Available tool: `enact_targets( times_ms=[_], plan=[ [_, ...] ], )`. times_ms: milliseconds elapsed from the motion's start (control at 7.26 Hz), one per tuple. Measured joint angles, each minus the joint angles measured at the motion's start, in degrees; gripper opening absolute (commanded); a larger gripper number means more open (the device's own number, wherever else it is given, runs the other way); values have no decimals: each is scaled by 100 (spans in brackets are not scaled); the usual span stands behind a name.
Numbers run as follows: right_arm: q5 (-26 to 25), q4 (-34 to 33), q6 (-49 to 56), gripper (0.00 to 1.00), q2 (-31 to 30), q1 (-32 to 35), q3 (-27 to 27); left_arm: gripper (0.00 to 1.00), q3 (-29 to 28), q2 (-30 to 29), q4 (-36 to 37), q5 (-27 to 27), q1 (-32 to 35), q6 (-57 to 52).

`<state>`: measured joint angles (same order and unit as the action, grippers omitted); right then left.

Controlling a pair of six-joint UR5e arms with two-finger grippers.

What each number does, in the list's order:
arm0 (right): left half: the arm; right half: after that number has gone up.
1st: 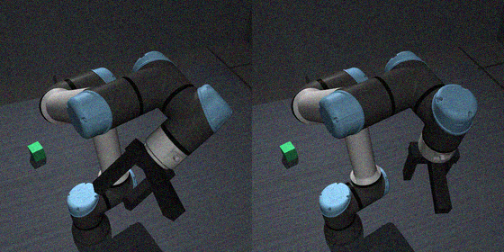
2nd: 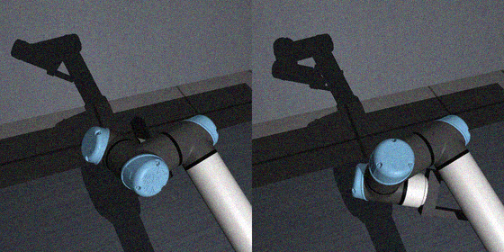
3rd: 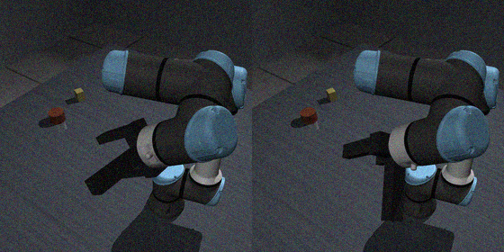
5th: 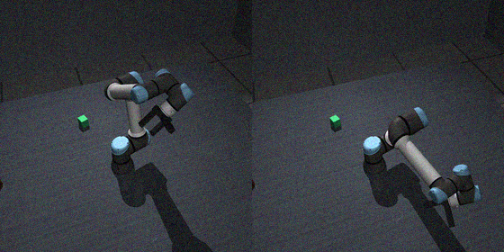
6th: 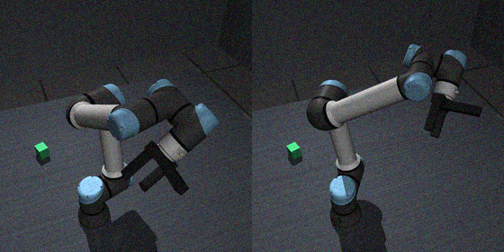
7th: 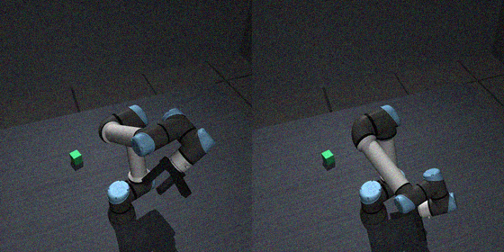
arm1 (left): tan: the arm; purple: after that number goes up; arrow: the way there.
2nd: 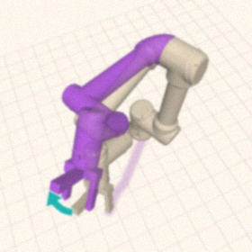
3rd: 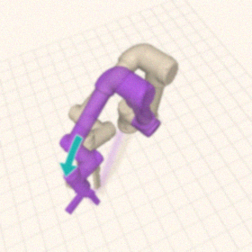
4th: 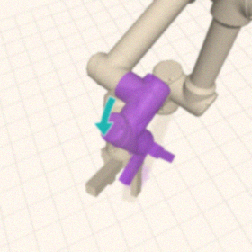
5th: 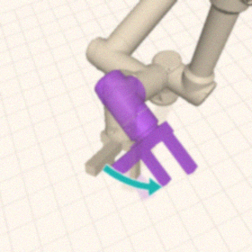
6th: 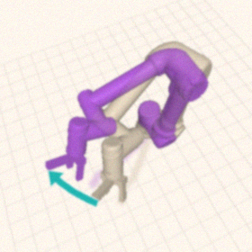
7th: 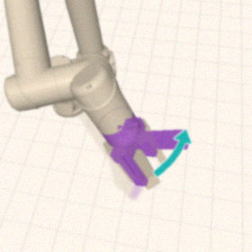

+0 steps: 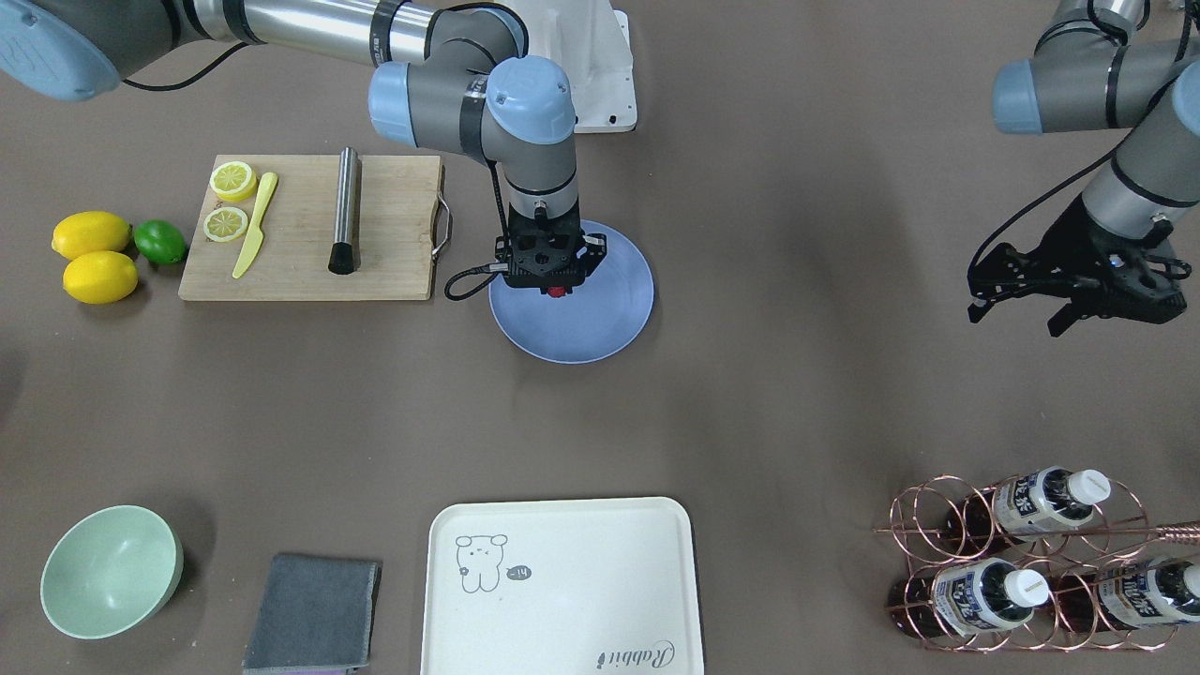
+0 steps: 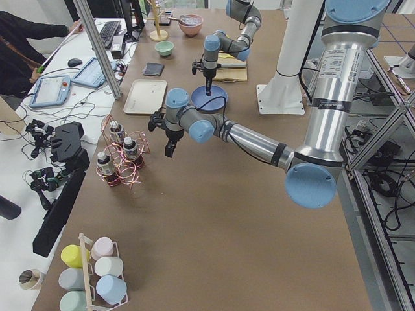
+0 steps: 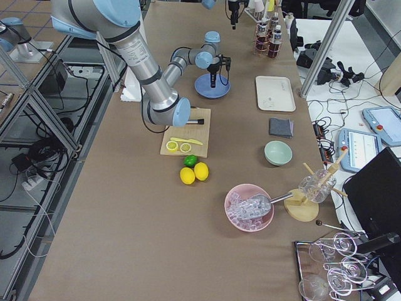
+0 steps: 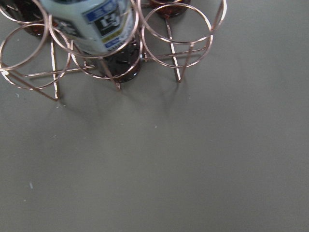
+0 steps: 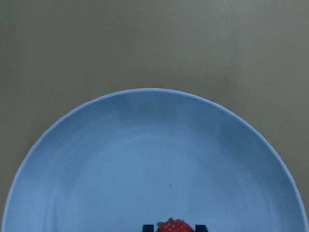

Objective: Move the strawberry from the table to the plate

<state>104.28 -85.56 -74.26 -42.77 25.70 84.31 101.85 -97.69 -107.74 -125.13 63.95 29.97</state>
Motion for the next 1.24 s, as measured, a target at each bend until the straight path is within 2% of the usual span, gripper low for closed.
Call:
enact_targets(
  times_ms=[138, 275, 551, 826, 1101, 1239],
  plan=[
    [-41, 112, -17, 43, 9, -52, -97, 98, 0, 55, 3, -55, 107, -112],
    [-72, 230, -44, 99, 10, -99, -164, 98, -1, 96, 7, -76, 168, -155],
    [-93, 316, -188, 100, 27, -158, -181, 98, 2, 181, 6, -89, 249, -173],
    [23, 215, -219, 100, -9, 6, 52, 98, 22, 205, 8, -91, 301, -178],
    [563, -424, -33, 100, -242, 520, 700, 98, 84, 272, 16, -242, 485, -184],
    [886, -999, 351, 100, -561, 911, 1288, 98, 101, 302, 26, -429, 656, -250]
  ],
)
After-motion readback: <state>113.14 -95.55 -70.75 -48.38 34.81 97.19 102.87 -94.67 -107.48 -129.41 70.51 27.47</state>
